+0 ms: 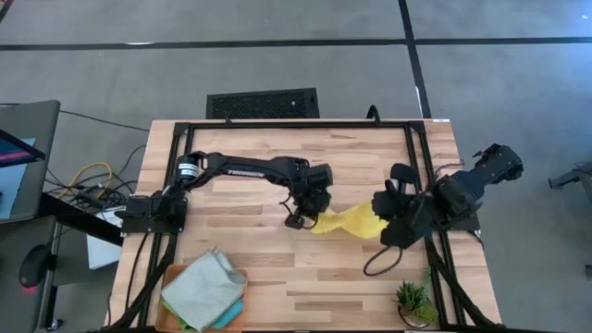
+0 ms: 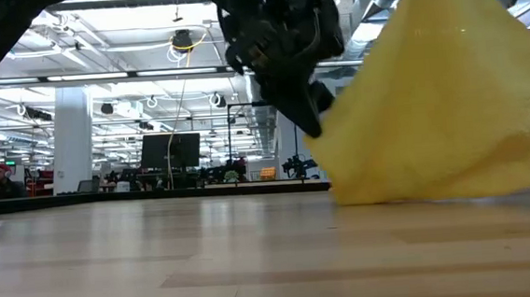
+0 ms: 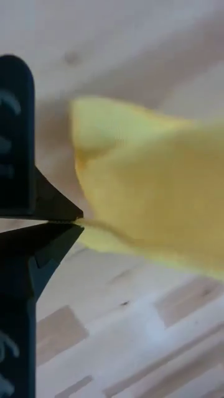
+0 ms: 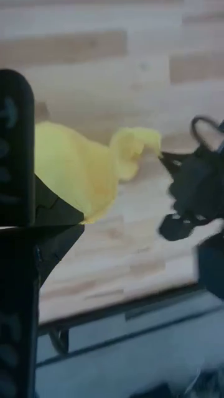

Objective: Fold microfiber towels
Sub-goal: Fold the yellow microfiber towel

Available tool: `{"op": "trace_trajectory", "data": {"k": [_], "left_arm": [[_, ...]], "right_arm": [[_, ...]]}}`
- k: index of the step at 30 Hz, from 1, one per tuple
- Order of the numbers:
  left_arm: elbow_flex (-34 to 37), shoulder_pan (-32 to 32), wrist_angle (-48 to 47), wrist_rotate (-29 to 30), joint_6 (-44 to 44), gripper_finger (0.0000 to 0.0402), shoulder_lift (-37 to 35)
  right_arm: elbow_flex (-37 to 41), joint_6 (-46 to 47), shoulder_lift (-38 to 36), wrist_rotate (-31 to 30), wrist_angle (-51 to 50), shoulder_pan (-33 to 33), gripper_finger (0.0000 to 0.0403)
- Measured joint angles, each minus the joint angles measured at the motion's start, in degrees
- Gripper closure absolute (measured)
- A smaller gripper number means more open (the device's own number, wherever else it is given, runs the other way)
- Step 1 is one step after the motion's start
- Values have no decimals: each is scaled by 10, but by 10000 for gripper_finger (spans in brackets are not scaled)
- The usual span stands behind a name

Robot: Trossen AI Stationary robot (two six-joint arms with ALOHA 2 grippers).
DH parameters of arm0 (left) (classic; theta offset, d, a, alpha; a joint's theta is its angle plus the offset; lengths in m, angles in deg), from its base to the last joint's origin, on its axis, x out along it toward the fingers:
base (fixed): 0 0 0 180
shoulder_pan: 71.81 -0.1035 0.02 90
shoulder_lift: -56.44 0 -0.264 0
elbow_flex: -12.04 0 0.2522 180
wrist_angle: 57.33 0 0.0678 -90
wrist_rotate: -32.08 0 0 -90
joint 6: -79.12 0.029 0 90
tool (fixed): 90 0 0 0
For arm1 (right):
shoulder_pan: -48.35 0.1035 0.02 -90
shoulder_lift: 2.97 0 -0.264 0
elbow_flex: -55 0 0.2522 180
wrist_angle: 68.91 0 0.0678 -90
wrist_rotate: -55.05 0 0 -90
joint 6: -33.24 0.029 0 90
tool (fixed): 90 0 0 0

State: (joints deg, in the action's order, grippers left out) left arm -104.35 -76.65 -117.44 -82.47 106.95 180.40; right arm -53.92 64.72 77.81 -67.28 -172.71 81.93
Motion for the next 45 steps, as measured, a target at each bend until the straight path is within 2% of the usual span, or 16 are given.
{"op": "trace_trajectory", "data": {"k": [4,10,20,26,31,36,45], "left_arm": [[0,-14,-10,39,-15,400,-40],[-1,-38,-35,139,-25,401,-115],[-1,-78,-39,280,-36,401,-242],[-1,-85,-42,300,-50,401,-281],[-1,-62,-90,295,-71,401,-283],[20,-24,-129,274,-101,401,-283],[113,50,-138,274,-180,401,-283]], "right_arm": [[10,-2,0,-29,0,-30,397],[26,-20,0,-75,1,-91,397],[36,-99,0,-164,12,-222,397],[36,-135,-3,-171,42,-266,397],[36,-139,-3,-124,58,-246,397],[36,-108,2,-73,57,-186,397],[53,-21,13,-27,60,-77,397]]}}
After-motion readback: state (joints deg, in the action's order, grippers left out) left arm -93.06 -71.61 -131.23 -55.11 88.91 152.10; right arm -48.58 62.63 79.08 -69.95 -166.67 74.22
